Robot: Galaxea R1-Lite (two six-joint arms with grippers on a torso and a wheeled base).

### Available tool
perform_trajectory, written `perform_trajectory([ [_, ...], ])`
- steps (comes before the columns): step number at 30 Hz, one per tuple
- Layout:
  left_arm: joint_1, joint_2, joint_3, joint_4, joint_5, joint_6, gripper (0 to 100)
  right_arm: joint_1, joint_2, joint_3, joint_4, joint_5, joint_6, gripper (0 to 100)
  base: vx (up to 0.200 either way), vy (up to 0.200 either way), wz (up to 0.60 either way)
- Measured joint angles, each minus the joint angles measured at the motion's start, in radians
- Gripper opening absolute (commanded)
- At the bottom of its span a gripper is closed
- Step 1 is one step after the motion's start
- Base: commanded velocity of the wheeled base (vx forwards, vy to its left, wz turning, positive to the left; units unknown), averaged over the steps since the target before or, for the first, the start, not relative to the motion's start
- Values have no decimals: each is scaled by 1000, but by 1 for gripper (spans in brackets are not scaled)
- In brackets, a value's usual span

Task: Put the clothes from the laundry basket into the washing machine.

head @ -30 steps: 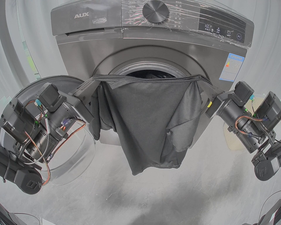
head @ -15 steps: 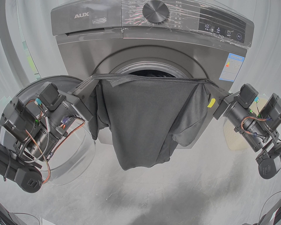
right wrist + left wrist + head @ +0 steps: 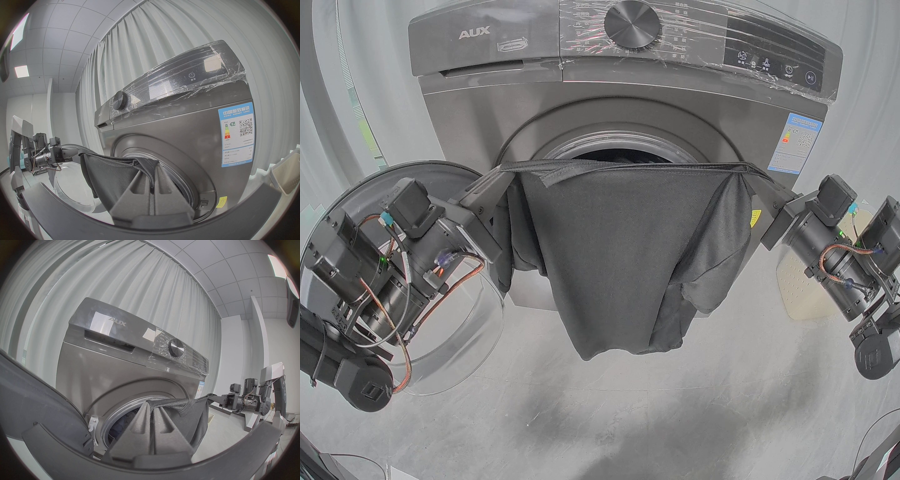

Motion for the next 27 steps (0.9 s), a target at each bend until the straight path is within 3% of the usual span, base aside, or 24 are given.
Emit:
perform_trajectory([
  [6, -36, 25, -1, -2, 4, 2, 0, 21, 1, 8, 1, -5, 1, 0, 0, 0, 0],
  [16, -122, 116, -69, -5, 39, 23, 0, 151, 80, 56, -6, -39, 19, 0, 0, 0, 0],
  [17, -126, 124, -78, -5, 41, 24, 0, 169, 94, 65, -7, -43, 24, 100, 0, 0, 0],
  [23, -134, 153, -129, -5, 54, 25, 0, 291, 187, 120, -9, -96, 59, 100, 0, 0, 0],
  [27, -137, 160, -154, -5, 61, 25, 0, 333, 244, 159, -8, -106, 69, 100, 0, 0, 0],
])
